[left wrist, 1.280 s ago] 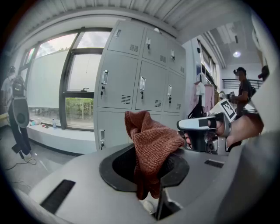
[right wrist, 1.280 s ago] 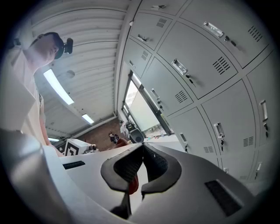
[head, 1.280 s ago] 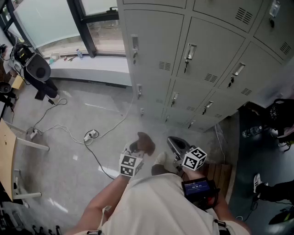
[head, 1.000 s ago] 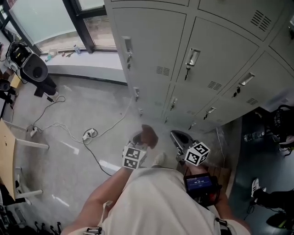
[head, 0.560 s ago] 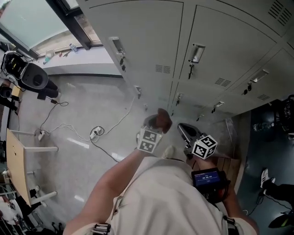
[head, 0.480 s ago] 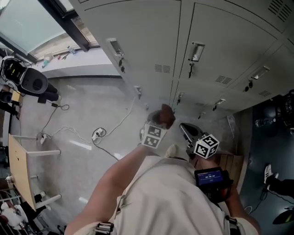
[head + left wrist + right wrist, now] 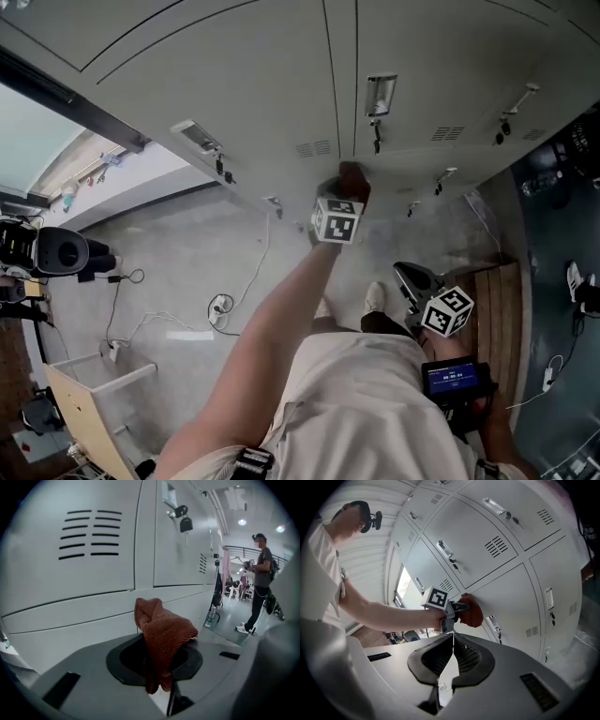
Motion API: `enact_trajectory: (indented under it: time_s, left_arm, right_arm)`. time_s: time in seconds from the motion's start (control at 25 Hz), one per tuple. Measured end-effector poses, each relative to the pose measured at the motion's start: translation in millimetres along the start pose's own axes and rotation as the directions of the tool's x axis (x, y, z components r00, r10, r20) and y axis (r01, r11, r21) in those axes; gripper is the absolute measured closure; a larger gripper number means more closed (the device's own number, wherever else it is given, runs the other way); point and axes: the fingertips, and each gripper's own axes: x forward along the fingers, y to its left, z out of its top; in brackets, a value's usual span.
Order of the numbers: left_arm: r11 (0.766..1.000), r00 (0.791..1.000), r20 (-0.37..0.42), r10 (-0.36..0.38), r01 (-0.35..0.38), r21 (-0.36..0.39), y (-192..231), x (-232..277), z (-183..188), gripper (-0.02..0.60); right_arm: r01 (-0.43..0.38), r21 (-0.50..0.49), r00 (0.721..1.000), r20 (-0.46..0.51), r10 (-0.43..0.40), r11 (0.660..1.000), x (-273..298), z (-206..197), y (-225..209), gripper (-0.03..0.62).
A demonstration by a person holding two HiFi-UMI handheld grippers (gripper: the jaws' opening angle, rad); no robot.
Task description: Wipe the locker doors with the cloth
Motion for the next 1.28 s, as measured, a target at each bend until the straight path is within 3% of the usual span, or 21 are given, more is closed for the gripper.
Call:
enact_trajectory:
  time_s: [0.16, 0.36, 0.56, 0.68, 0.76, 1.0, 1.28]
  left_arm:
    - [0.995, 0.998, 0.068, 0.016, -0.010, -0.094, 27, -4, -1, 0.511]
    - [0.953, 0.980, 0.085, 0.177, -0.150, -0.262, 114, -47, -38, 0.511]
    - [0.941, 0.951, 0.048, 0.305, -0.293, -0.172, 211, -95, -78, 0.511]
    - [0.940, 0.942, 0.065, 0.330, -0.323, -0.107, 242, -114, -88, 0.511]
    - [0.933, 0.933, 0.076, 0.351, -0.342, -0.109, 253, -120, -94, 0.511]
    - [0.911, 0.922, -0.024, 0.387, -0.386, -0.144, 238, -82, -124, 0.511]
    - [0.967, 0.968, -0.022, 0.250, -0.250, -0.043, 137, -12, -105, 0.511]
  right_arm:
    - [0.067, 0.030, 0.998, 0.002, -0.067, 0.997, -12, -16, -1, 0.576]
    - [0.096, 0.062, 0.995, 0.035, -0.098, 0.993, -4, -22, 7, 0.576]
    - [0.094, 0.068, 0.994, 0.041, -0.097, 0.993, 21, -34, 24, 0.576]
    - [0.099, 0.075, 0.995, 0.027, -0.101, 0.992, 36, -47, 34, 0.576]
    - [0.105, 0.087, 0.994, 0.026, -0.108, 0.991, 44, -54, 40, 0.576]
    - [0.114, 0.105, 0.993, 0.004, -0.115, 0.988, 43, -68, 43, 0.576]
    - [0.143, 0.139, 0.990, -0.023, -0.142, 0.980, 12, -74, 11, 0.576]
